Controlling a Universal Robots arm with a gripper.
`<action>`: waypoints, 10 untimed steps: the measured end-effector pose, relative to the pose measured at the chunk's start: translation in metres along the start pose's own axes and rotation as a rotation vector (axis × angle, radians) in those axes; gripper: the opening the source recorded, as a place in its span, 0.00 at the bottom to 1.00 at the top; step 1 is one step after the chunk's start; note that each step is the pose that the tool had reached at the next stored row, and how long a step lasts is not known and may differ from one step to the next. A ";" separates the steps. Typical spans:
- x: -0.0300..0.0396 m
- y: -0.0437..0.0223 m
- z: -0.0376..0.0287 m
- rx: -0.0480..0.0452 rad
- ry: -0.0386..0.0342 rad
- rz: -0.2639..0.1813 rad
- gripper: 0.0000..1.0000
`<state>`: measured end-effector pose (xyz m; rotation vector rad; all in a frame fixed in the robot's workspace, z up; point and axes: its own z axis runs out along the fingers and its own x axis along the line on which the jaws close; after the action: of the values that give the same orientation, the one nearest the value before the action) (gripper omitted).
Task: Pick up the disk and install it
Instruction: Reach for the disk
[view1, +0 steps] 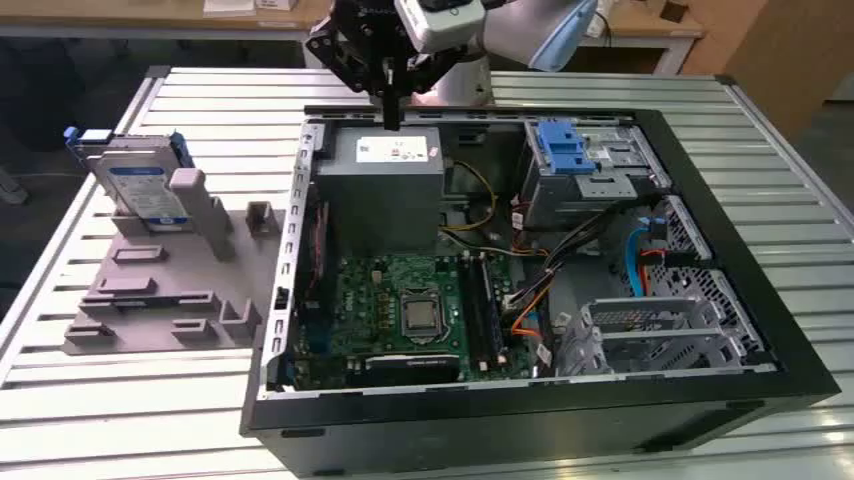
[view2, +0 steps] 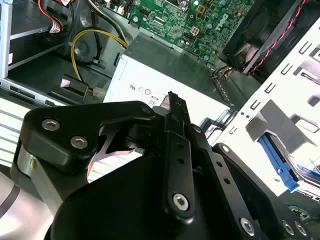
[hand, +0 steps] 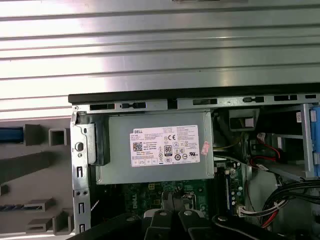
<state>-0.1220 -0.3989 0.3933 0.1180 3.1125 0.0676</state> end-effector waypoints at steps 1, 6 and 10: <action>0.0000 0.0000 0.0000 0.0000 0.0000 0.000 0.11; 0.0012 -0.0001 0.0000 -0.0001 0.0000 0.000 0.11; 0.0016 -0.0001 0.0000 -0.0001 0.0000 0.000 0.11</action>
<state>-0.1236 -0.3989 0.3933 0.1179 3.1125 0.0676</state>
